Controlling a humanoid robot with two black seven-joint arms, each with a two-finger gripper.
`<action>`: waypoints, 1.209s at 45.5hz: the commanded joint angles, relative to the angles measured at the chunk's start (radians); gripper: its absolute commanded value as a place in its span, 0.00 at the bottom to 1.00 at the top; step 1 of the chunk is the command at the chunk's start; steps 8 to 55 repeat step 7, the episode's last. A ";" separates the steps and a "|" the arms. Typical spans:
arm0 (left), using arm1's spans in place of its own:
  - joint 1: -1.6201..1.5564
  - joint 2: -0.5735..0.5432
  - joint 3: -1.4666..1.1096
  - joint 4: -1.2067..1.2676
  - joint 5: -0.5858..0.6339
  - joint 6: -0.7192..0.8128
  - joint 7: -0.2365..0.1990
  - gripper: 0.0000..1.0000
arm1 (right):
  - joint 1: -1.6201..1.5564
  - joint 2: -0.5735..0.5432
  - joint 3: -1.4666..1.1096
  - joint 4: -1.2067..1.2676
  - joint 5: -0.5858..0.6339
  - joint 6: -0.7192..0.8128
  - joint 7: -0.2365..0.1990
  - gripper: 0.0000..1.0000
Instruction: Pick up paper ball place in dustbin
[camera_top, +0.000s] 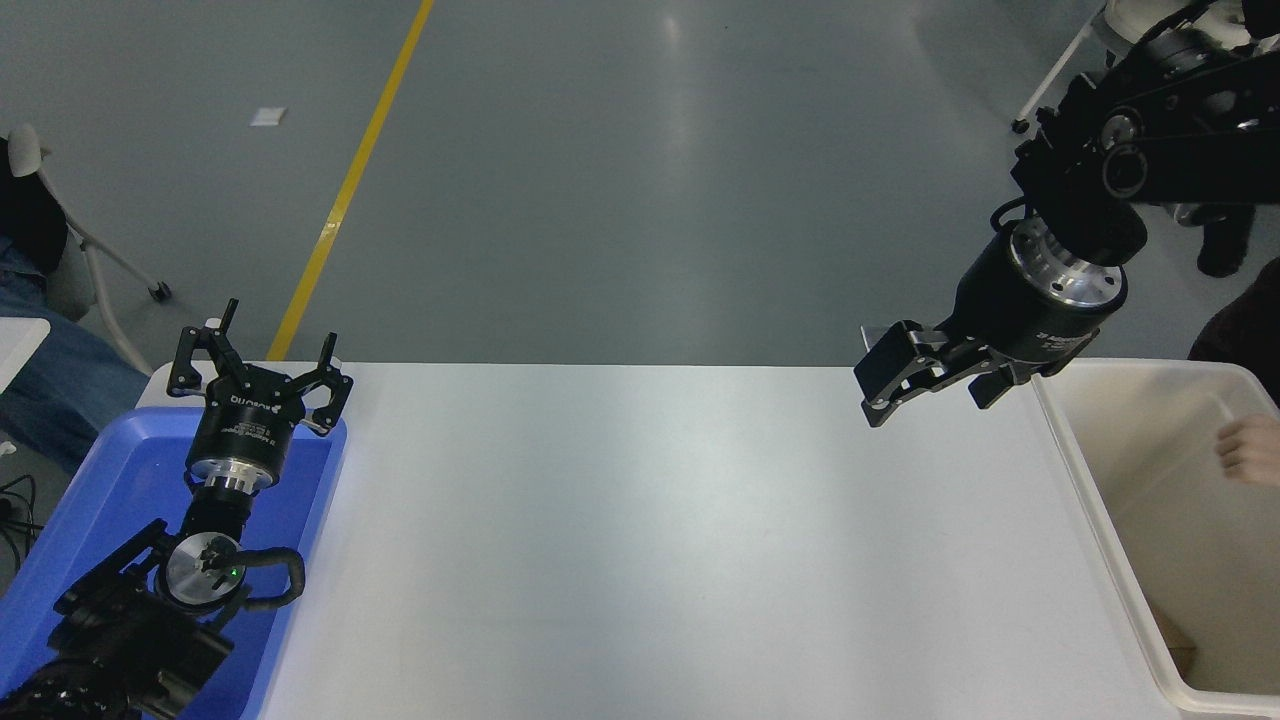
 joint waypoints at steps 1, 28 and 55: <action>0.001 0.000 0.000 0.000 0.000 0.001 0.000 1.00 | 0.069 0.022 -0.050 0.047 0.043 0.002 -0.012 1.00; 0.001 0.000 0.000 0.000 0.000 0.001 -0.002 1.00 | 0.076 0.024 -0.050 0.056 0.057 0.002 -0.012 1.00; 0.001 0.000 0.000 0.000 0.000 0.001 -0.002 1.00 | 0.076 0.024 -0.050 0.056 0.057 0.002 -0.012 1.00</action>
